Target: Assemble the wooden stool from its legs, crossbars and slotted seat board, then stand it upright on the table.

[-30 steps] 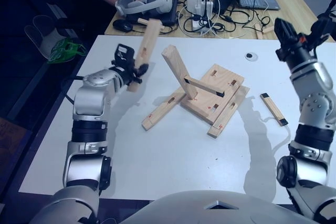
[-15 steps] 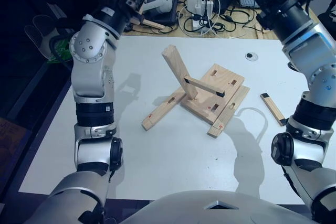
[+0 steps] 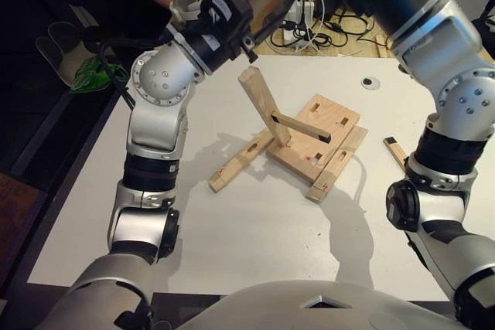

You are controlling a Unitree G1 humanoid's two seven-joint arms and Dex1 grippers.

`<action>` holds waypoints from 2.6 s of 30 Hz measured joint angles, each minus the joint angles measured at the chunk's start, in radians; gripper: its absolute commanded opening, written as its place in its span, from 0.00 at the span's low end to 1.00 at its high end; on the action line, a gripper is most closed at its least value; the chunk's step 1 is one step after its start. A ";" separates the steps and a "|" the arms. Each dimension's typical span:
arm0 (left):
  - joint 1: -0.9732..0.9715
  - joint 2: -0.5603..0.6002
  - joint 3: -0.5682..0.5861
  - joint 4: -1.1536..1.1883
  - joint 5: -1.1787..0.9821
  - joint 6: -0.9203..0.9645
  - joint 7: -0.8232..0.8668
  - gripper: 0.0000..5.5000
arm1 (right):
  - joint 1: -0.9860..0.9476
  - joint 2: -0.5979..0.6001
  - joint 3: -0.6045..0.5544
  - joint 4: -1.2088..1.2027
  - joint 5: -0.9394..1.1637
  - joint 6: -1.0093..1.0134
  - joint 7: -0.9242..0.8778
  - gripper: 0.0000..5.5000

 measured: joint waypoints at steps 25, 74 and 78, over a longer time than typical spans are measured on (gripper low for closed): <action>0.018 0.020 0.005 0.054 0.042 -0.098 0.016 0.51 | 0.013 -0.023 -0.013 -0.031 0.022 -0.009 -0.030 0.18; 0.369 0.070 -0.084 -0.199 -0.245 0.508 -0.361 0.72 | 0.625 -0.292 -0.304 -0.073 0.052 0.175 -0.070 0.18; 0.395 0.050 -0.078 -0.302 -0.338 0.620 -0.321 0.72 | 0.689 -0.329 -0.361 -0.053 0.125 0.239 -0.062 0.18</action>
